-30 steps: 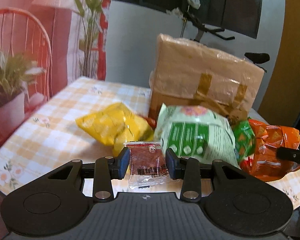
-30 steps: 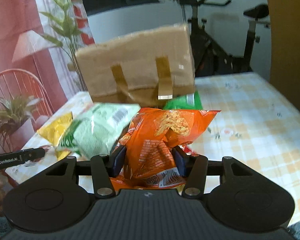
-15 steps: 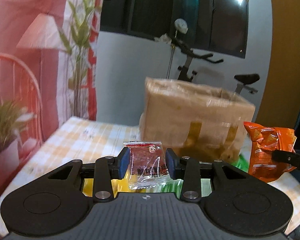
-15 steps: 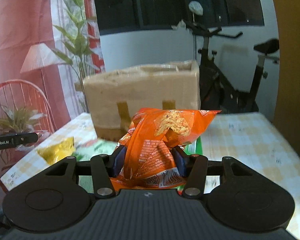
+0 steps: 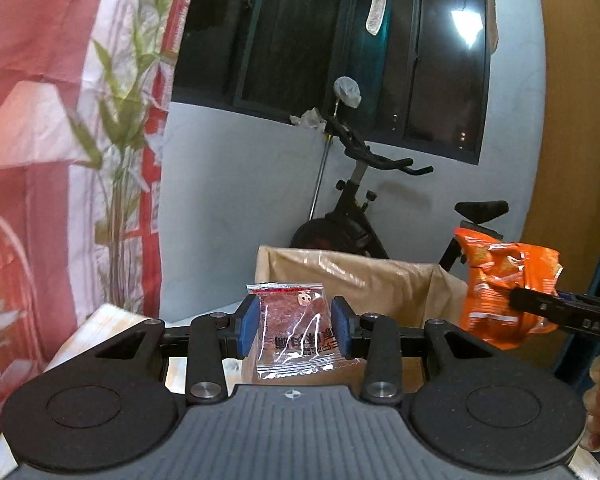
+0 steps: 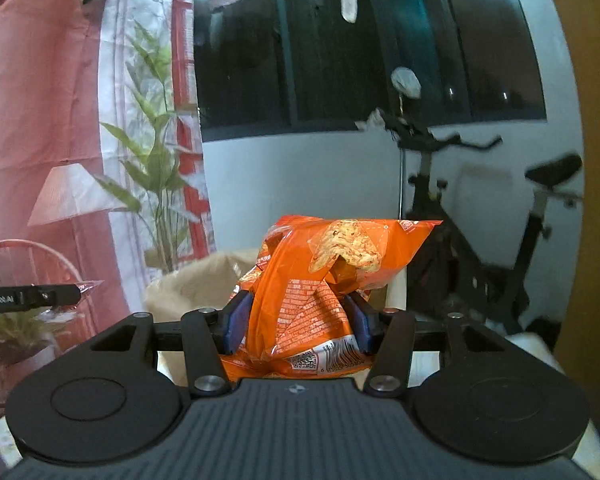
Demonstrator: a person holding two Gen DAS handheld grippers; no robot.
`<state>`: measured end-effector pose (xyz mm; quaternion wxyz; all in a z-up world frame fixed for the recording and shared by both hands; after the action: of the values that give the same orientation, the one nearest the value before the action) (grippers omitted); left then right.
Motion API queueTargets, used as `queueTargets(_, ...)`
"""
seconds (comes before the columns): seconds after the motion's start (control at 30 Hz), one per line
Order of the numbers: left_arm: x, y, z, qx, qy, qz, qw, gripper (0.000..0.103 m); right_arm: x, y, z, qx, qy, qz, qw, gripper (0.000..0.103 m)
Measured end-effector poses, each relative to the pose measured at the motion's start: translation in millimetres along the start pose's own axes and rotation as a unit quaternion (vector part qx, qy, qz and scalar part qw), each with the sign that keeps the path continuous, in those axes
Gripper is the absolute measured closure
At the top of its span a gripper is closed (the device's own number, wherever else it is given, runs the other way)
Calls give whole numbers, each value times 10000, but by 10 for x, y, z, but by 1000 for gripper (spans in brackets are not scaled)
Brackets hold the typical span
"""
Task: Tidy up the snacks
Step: 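Carry both packets over the box and open both tools to drop them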
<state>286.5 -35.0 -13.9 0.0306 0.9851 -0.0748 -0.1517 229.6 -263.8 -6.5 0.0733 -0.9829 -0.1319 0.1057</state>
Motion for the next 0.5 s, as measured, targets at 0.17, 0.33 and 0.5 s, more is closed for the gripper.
queueTargets(0.17, 368, 105, -229, 216, 21, 0, 9998, 62, 536, 186, -147, 24, -131, 238, 9996, 49)
queueTargets(0.33, 746, 189, -348, 241, -158, 6, 9996, 62, 959, 327, -140, 91, -411, 266, 9988, 49)
queueTargets(0.5, 1072, 277, -369, 303, -327, -12, 9990, 62, 1293, 453, -62, 159, -817, 240, 9962, 49)
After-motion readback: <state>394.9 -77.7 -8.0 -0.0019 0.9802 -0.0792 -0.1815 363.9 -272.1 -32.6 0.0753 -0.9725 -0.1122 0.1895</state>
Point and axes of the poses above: each gripper's, at about its wrist camera, not at the fingertips, and x roughly the way its jaws point, y to its right, z to its underside, the point moved 6 cm from there along x, roughly the way its jaws point, and after that the axes turned 6 degrees about -z, right-handed, at the moved point
